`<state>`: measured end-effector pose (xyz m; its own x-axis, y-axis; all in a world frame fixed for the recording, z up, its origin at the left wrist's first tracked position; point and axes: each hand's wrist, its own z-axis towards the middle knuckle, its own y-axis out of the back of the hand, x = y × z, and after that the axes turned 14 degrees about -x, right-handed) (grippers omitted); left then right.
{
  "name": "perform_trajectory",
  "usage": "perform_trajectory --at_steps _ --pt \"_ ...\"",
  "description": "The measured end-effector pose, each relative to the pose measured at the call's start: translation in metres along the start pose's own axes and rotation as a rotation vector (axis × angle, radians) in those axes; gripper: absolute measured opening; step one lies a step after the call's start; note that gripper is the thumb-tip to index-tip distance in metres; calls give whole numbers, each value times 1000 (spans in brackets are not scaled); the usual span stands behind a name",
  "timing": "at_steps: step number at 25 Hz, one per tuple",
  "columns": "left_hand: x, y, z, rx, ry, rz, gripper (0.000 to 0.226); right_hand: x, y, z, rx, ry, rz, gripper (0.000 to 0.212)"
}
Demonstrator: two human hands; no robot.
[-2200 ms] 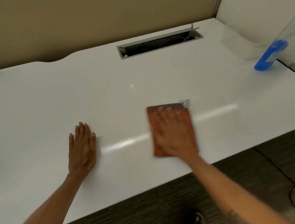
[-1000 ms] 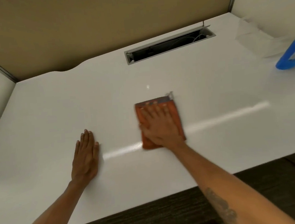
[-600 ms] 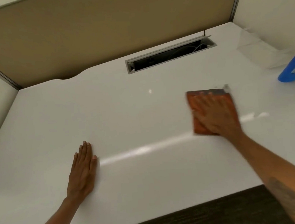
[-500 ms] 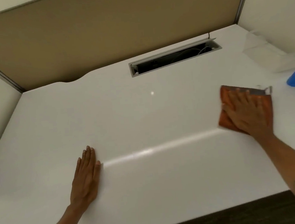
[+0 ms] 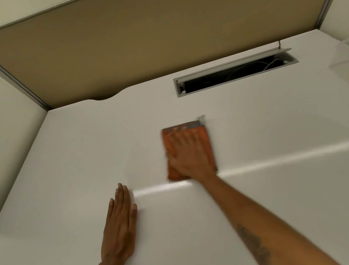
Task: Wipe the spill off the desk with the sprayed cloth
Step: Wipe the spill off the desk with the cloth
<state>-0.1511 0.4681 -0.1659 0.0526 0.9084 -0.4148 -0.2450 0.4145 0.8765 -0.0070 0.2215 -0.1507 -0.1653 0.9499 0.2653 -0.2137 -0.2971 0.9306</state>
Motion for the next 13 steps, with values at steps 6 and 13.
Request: perform_trajectory --at_steps 6,13 --pt "-1 0 1 9 17 -27 63 97 -25 -22 146 363 96 63" --pt "-3 3 4 42 14 3 65 -114 18 39 -58 -5 -93 57"
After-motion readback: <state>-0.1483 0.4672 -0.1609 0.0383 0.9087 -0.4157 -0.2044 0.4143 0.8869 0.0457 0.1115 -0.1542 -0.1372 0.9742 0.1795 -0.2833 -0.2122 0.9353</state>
